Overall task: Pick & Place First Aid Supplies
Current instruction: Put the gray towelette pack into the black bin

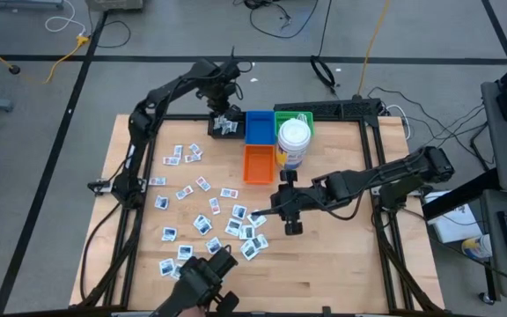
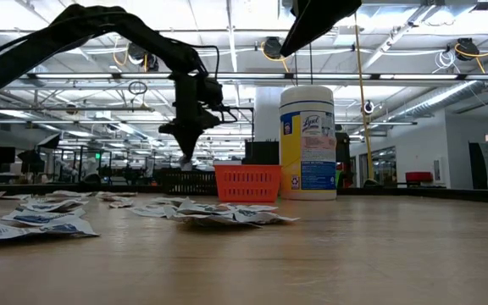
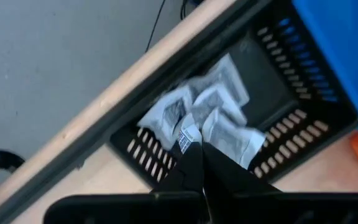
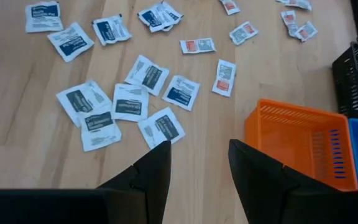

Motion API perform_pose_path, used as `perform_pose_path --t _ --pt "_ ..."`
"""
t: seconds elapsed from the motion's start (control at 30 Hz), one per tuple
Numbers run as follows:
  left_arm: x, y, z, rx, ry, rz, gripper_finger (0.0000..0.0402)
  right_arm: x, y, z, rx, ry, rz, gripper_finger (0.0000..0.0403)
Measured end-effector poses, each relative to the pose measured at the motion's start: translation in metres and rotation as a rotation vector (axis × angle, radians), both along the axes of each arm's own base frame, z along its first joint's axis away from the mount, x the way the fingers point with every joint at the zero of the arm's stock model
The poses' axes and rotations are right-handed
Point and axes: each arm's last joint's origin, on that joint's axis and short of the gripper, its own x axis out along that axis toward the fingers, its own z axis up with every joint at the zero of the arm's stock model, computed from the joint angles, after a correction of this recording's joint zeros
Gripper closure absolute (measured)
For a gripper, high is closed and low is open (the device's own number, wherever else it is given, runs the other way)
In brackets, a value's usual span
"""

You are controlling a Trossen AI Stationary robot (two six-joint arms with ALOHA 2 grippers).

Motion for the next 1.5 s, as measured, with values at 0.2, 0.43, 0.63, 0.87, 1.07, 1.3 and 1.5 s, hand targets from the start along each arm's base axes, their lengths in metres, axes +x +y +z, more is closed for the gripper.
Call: perform_pose_path --t 0.2,0.43,0.63,0.87,1.07,1.3,1.5 --pt "0.005 -0.001 0.000 0.017 -0.023 -0.004 0.0392 -0.001 0.000 -0.001 -0.002 0.012 0.000 0.0252" --pt "0.005 -0.004 0.000 -0.040 -0.044 0.000 0.0301 -0.001 0.000 -0.001 -0.002 0.011 0.000 0.0252" --pt "0.002 -0.011 0.012 -0.043 -0.045 0.000 0.0213 -0.001 0.001 -0.001 0.039 0.020 0.026 0.0252" --pt "0.010 -0.051 0.048 -0.013 -0.037 -0.115 0.0182 0.000 0.002 0.000 0.048 0.005 0.024 0.0252" --pt "0.031 -0.104 0.064 -0.032 -0.010 -0.272 0.0198 0.005 0.005 0.004 0.064 -0.065 0.032 0.0252" --pt "0.065 -0.174 0.067 -0.041 -0.011 -0.467 0.0223 0.008 0.015 0.010 0.097 -0.151 0.049 0.0252" --pt "0.083 -0.226 0.067 -0.036 -0.009 -0.631 0.0233 0.005 0.030 0.011 0.104 -0.161 0.093 0.0252"
